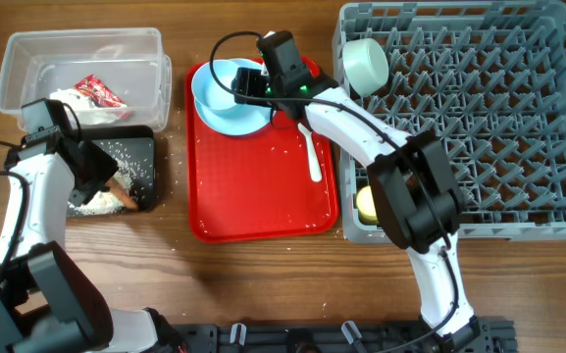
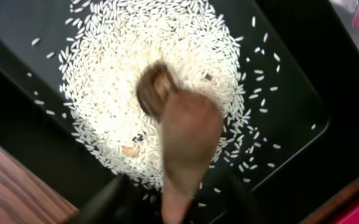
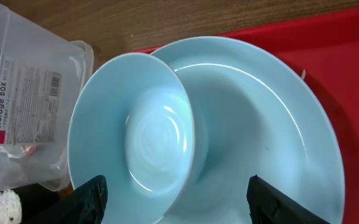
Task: Sort waste into correct bins and load items into the dishwasher rack
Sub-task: 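Grasp the light-blue bowl with the right gripper and lift it, then place the light-blue bowl into the dish rack and release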
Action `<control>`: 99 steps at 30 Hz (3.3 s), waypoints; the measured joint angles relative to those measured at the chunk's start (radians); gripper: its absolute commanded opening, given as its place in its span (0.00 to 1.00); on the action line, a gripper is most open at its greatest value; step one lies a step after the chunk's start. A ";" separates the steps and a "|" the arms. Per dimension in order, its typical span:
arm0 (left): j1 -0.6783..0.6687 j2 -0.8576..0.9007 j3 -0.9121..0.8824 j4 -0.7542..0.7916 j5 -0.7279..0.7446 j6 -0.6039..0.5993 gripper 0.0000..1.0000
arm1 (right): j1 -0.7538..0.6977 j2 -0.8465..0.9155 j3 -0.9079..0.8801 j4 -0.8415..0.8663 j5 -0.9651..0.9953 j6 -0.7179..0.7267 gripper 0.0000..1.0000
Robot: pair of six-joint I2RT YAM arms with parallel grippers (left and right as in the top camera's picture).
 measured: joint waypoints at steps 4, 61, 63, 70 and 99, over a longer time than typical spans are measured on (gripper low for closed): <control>0.000 0.000 0.000 0.002 0.000 0.001 0.66 | 0.014 0.013 0.000 0.033 0.000 0.030 0.57; 0.000 0.000 0.000 0.002 0.005 0.002 1.00 | -0.168 -0.627 -0.147 -0.991 1.156 0.106 0.06; 0.000 0.000 -0.001 0.002 0.005 0.002 1.00 | -0.167 -0.576 -0.160 -0.939 1.202 0.043 0.06; 0.000 0.000 -0.001 0.002 0.004 0.002 1.00 | -0.151 -0.443 -0.171 -0.850 1.266 -0.296 0.04; 0.000 0.000 -0.001 0.002 0.005 0.002 1.00 | -0.096 -0.321 -0.173 -0.731 1.384 -0.772 0.04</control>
